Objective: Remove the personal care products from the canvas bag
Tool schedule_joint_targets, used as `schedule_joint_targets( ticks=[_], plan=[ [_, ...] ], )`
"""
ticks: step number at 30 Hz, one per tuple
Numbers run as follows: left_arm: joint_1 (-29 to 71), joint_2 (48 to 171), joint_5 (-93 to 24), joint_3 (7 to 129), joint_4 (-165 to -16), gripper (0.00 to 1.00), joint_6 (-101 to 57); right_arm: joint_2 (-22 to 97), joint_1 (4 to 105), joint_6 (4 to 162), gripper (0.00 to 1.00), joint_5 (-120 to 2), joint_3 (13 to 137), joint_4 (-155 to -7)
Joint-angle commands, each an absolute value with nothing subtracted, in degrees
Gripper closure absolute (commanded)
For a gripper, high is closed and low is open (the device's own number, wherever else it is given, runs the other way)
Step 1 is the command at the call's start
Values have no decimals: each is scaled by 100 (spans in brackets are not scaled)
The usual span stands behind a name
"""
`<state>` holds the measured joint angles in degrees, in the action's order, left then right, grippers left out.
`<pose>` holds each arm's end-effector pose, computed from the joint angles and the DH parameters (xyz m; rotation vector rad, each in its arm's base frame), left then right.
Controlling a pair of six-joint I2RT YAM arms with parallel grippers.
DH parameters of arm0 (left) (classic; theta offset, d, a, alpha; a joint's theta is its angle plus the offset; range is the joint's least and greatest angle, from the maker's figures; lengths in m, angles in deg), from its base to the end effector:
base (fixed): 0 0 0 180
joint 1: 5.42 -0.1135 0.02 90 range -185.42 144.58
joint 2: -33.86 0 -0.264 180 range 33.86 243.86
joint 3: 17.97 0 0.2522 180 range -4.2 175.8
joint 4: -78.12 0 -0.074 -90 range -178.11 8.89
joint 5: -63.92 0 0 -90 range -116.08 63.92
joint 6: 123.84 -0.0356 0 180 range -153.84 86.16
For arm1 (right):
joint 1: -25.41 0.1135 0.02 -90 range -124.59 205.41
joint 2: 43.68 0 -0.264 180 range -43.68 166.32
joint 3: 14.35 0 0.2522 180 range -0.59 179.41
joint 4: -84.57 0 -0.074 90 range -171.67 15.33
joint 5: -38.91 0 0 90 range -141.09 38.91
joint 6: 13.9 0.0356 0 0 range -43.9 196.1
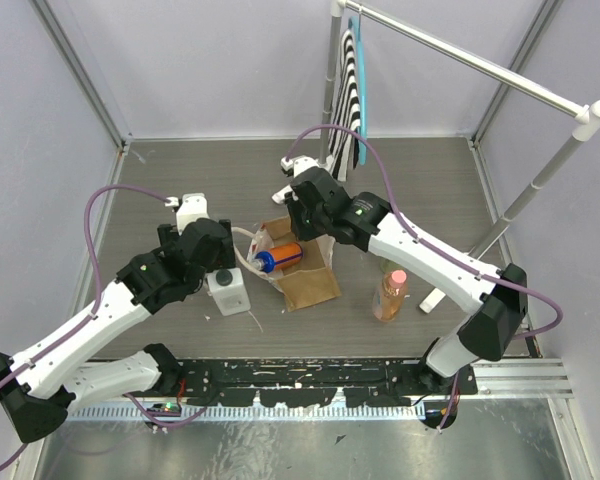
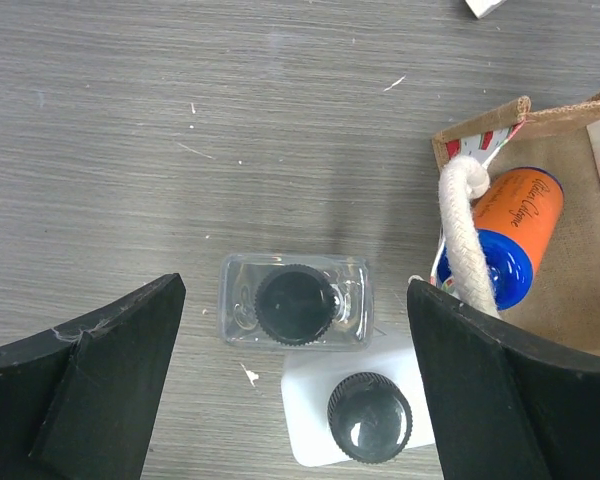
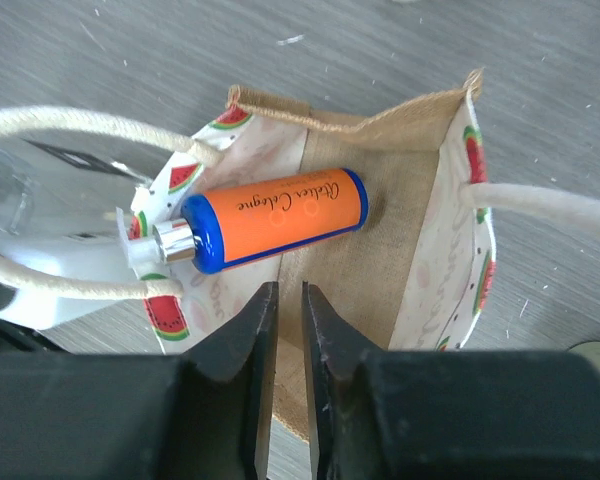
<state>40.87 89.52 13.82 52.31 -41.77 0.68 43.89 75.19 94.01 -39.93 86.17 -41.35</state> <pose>0.1451 -0.1188 0.3229 -0.0962 2.1476 0.0237 0.2226 0.2526 0.3621 -0.5337 2.2412 0.3957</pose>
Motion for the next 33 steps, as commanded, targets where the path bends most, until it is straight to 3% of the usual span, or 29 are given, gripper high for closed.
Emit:
schedule_joint_targets(
  ticks=[1,5,12,18,33],
  plan=[
    [4084,8872,1390,5311,-4293,0,17,4440,7536,9328,73,-4439,8496,-4461],
    [4077,8914,1362,5326,-4333,0,9,4614,7540,9259,54,-4713,8413,-4462],
    [4073,8985,1316,5362,-4369,0,-30,4763,7578,8456,38,-5109,8083,-4833],
    [4077,8951,1328,5421,-4481,0,-158,4186,7676,7403,18,-5039,7161,-5667],
    [4082,9268,677,5697,-5283,1,-267,4145,7700,6801,15,-5770,5841,-7951]
  ],
)
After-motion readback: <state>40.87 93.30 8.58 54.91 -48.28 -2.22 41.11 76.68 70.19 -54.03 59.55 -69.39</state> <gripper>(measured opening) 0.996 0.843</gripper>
